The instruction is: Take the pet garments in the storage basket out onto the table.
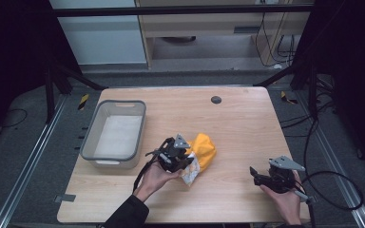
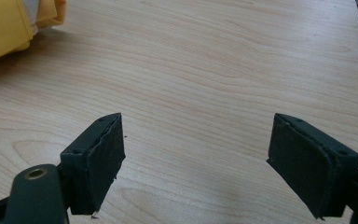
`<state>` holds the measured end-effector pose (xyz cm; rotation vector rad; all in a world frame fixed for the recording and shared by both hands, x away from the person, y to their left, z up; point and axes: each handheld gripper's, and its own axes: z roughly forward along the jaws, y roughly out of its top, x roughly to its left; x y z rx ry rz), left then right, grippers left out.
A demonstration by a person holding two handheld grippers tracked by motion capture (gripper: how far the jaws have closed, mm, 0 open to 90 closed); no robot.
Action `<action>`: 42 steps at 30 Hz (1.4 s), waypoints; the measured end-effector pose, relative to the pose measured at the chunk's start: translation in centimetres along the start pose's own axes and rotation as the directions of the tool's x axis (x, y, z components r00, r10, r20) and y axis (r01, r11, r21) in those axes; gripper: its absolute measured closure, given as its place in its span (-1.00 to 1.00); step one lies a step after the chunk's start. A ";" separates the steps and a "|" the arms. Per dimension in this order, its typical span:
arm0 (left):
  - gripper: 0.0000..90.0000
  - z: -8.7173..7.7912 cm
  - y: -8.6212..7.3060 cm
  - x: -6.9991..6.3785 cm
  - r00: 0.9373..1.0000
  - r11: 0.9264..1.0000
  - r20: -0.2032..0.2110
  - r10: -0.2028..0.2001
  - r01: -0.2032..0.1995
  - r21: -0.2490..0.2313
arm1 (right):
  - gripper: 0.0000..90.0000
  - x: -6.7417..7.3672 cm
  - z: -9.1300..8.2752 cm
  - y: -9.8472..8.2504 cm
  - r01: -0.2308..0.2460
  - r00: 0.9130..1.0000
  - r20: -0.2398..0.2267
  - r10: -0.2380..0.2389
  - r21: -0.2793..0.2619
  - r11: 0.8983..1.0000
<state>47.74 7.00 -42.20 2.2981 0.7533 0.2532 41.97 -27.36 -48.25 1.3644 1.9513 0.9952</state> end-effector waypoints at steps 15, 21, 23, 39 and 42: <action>0.62 1.4 -0.7 -0.3 1.000 0.999 0.018 0.001 -0.002 0.037 | -0.60 0.0 0.0 0.0 0.006 1.000 0.002 -0.006 0.001 1.000; 0.49 1.4 -0.8 -0.4 1.000 0.999 0.020 -0.005 0.004 0.040 | -0.60 0.0 0.0 0.0 0.005 1.000 0.002 -0.005 0.004 1.000; 0.43 1.3 -0.8 -0.4 1.000 0.999 0.020 -0.005 0.004 0.037 | -0.60 0.0 0.0 0.0 0.005 1.000 0.002 -0.005 0.004 1.000; -0.25 -0.8 -1.0 -0.8 1.000 0.999 0.000 0.015 -0.015 -0.036 | -0.62 0.0 0.0 0.0 0.008 1.000 0.009 -0.008 0.002 1.000; -0.31 -1.7 -1.4 -0.6 1.000 0.998 -0.017 0.010 -0.011 -0.057 | -0.62 0.0 0.0 -0.1 0.011 1.000 0.013 -0.011 0.001 1.000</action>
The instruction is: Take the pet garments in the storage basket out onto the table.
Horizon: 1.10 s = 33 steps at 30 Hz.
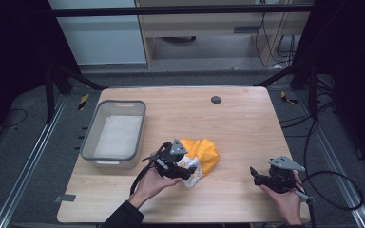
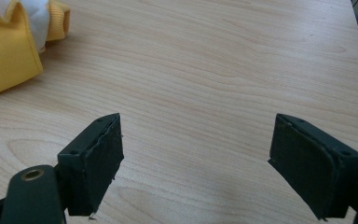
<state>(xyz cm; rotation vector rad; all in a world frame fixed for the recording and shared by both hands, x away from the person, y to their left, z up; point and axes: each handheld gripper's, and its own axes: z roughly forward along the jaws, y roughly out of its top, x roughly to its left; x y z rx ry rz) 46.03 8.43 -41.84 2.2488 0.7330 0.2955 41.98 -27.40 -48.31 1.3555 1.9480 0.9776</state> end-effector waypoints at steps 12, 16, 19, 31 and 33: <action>-0.40 -3.2 -3.6 2.1 0.995 0.996 -0.072 -0.067 0.063 -0.055 | -0.63 0.0 0.0 0.0 -0.002 1.000 0.006 0.002 0.001 1.000; -0.40 -4.0 -5.1 2.5 0.992 0.994 -0.091 -0.089 0.083 -0.066 | -0.63 0.0 0.0 0.0 0.000 1.000 0.007 0.000 0.001 1.000; -0.40 -4.7 -6.3 2.8 0.988 0.991 -0.110 -0.111 0.102 -0.083 | -0.63 0.1 0.0 0.0 0.003 1.000 0.007 -0.003 0.001 1.000; -0.39 -5.5 -10.2 3.4 0.980 0.986 -0.119 -0.158 0.150 -0.076 | -0.65 0.1 0.0 -0.1 0.013 1.000 0.011 -0.013 0.001 1.000; -0.39 -5.6 -10.7 3.7 0.978 0.985 -0.124 -0.167 0.160 -0.066 | -0.65 0.2 0.0 -0.1 0.010 1.000 0.009 -0.010 0.004 1.000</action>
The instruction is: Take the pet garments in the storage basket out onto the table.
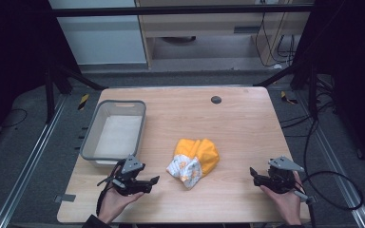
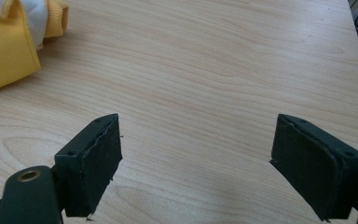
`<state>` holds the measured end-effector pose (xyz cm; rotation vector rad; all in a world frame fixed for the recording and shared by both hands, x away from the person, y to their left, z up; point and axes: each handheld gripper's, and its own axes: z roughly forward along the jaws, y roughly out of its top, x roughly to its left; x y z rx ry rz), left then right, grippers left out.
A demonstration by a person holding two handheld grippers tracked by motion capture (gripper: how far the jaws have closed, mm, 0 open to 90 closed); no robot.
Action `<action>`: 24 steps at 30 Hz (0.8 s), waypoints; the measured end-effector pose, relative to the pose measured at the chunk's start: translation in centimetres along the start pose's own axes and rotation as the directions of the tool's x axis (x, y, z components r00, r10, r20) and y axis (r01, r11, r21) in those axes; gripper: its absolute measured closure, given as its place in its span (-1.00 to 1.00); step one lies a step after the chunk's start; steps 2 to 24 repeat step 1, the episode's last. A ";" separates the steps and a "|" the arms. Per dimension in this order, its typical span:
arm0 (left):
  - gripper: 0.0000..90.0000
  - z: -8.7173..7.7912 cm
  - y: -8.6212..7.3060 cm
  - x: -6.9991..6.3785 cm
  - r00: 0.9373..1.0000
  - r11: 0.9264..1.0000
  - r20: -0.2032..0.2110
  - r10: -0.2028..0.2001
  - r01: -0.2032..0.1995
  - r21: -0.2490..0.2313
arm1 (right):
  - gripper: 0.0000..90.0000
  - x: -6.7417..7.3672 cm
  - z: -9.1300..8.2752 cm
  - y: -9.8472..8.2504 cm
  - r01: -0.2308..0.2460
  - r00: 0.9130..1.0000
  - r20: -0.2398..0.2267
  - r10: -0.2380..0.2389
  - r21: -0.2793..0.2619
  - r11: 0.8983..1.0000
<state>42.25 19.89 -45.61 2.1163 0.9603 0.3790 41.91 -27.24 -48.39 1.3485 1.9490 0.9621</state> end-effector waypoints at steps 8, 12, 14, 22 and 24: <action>-0.39 -0.1 -0.2 0.2 1.000 1.000 -0.005 -0.006 0.006 0.001 | -0.65 0.0 0.1 0.0 0.006 1.000 0.002 -0.006 0.002 1.000; -0.39 -0.1 -0.2 0.2 1.000 1.000 -0.005 -0.006 0.006 0.001 | -0.65 0.0 0.1 0.0 0.006 1.000 0.002 -0.006 0.002 1.000; -0.39 -0.1 -0.2 0.2 1.000 1.000 -0.005 -0.006 0.006 0.001 | -0.65 0.0 0.1 0.0 0.006 1.000 0.002 -0.006 0.002 1.000; -0.39 -0.1 -0.2 0.2 1.000 1.000 -0.005 -0.006 0.006 0.001 | -0.65 0.0 0.1 0.0 0.006 1.000 0.002 -0.006 0.002 1.000; -0.39 -0.1 -0.2 0.2 1.000 1.000 -0.005 -0.006 0.006 0.001 | -0.65 0.0 0.1 0.0 0.006 1.000 0.002 -0.006 0.002 1.000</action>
